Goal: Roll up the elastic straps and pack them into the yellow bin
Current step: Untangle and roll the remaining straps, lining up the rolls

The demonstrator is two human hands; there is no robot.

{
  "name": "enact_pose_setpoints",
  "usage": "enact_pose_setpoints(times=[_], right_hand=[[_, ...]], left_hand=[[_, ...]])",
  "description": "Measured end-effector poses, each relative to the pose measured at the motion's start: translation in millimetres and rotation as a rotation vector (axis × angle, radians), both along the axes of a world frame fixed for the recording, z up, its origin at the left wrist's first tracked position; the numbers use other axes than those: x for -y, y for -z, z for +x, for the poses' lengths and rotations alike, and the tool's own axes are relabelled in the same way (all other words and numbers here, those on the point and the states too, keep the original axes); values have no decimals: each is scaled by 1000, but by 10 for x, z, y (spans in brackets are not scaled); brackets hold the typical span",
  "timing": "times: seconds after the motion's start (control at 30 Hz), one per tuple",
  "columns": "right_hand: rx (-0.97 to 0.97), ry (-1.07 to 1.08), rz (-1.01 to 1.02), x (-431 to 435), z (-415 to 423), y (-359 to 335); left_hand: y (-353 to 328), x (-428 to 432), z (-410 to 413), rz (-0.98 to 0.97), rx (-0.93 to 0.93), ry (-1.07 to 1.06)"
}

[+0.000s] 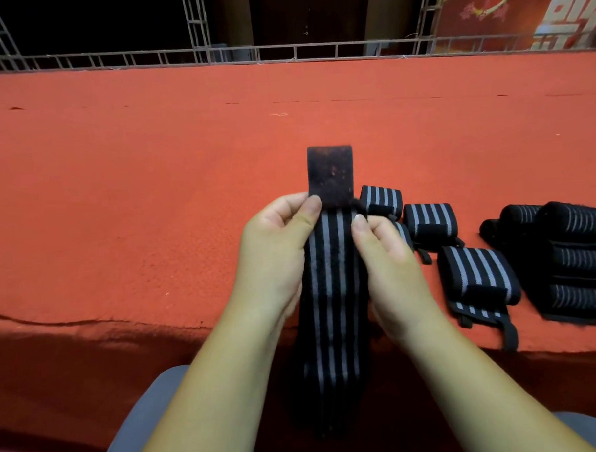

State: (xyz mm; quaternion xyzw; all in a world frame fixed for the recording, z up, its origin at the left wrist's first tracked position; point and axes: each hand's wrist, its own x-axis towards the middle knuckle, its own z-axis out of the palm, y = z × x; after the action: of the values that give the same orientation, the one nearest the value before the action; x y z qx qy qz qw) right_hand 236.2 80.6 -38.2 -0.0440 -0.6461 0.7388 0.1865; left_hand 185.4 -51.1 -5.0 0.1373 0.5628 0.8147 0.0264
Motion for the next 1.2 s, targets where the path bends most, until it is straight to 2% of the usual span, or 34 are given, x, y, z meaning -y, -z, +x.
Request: enact_pose_setpoints(times=[0.13,0.27,0.5,0.7,0.8,0.9,1.0,1.1,1.2], right_hand=[[174,-418,-244,90,57,75],[247,-711,-253,14,118,134],[266,-734,-118,53,188,101],[396,-873,-25,-46,276,59],[412,-735,11,-83,259,-61],[302,-448,-44,-112,162,-168],[183,-229,1,-205,35,-128],[125,-170,88,-287,-5,-82],[93,-159,129,-312,-34,-78]], left_hand=[[-280,27,-88,104,34,29],[-511,79,-168,169,66,29],[-620,171,-295,134,88,-44],[-356,176,-267,90,123,-73],[-191,179,-214,54,165,-40],[-28,140,-138,24,213,18],[107,109,-91,-18,230,62],[240,116,-131,-95,201,80],[299,138,-190,-92,182,107]])
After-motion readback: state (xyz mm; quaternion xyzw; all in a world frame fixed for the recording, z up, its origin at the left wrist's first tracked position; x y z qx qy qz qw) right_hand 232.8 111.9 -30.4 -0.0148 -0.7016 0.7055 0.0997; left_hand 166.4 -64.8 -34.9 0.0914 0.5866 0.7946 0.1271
